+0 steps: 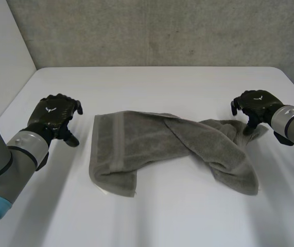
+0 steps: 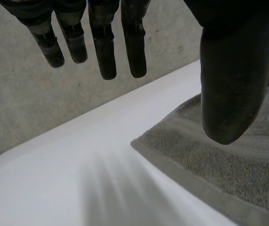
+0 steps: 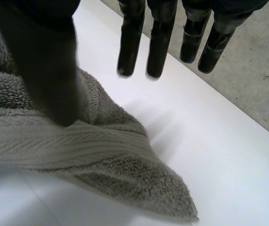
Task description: Fold the towel.
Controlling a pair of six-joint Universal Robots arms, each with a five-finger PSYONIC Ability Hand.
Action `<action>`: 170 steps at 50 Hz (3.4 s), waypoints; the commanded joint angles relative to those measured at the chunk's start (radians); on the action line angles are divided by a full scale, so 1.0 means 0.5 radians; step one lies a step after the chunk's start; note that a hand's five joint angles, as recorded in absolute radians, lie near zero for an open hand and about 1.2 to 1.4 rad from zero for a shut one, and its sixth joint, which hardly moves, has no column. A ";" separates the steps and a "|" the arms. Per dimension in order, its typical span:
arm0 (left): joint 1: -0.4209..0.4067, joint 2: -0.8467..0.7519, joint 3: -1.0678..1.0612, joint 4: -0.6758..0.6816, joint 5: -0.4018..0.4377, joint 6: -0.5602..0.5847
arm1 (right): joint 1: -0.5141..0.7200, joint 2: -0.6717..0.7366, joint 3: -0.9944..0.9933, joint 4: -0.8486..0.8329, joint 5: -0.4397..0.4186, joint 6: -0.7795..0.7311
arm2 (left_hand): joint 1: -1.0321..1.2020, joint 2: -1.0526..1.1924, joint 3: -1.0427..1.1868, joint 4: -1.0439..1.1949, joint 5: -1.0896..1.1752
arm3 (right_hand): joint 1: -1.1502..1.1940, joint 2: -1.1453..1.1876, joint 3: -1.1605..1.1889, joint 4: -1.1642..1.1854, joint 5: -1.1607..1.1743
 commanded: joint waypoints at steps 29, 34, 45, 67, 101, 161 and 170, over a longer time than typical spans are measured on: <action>-0.234 -1.144 1.362 -0.030 0.433 0.024 | 0.035 -0.773 1.127 -0.376 0.044 0.958 | -0.124 -0.114 -0.103 -0.117 -0.028 | -0.812 -0.848 -0.087 -0.152 -0.777; -0.234 -1.190 1.359 -0.030 0.433 0.024 | 0.106 -0.614 1.076 -0.413 0.044 1.099 | -0.124 -0.114 -0.103 -0.117 -0.028 | -0.812 -0.848 -0.087 -0.152 -0.777; -0.234 -1.135 1.218 -0.030 0.427 0.024 | 0.228 -0.476 1.041 -0.465 0.028 1.124 | -0.136 -0.126 -0.103 -0.117 -0.040 | 1.548 1.512 -0.087 -0.152 1.583; -0.308 -1.132 1.132 0.099 0.430 0.030 | 0.226 -0.982 1.539 -0.156 -0.340 0.096 | -0.271 -0.261 -0.103 -0.117 -0.175 | 1.631 1.596 -0.087 -0.152 1.667; -0.486 -1.424 1.282 0.302 0.436 0.472 | 0.130 -1.022 1.532 -0.156 -0.502 0.099 | 0.358 0.367 -0.103 -0.117 0.453 | 1.631 1.596 -0.087 -0.152 1.667; -0.201 0.153 -0.227 0.011 0.660 0.147 | -0.044 -1.092 1.069 0.089 -0.318 -0.222 | 1.760 1.770 -0.103 -0.117 1.856 | -0.812 -0.848 -0.087 -0.152 -0.777; -0.108 0.233 -0.300 -0.054 0.685 0.147 | -0.195 -1.089 1.075 0.163 -0.340 0.513 | 1.760 1.770 -0.103 -0.117 1.856 | -0.812 -0.848 -0.087 -0.152 -0.777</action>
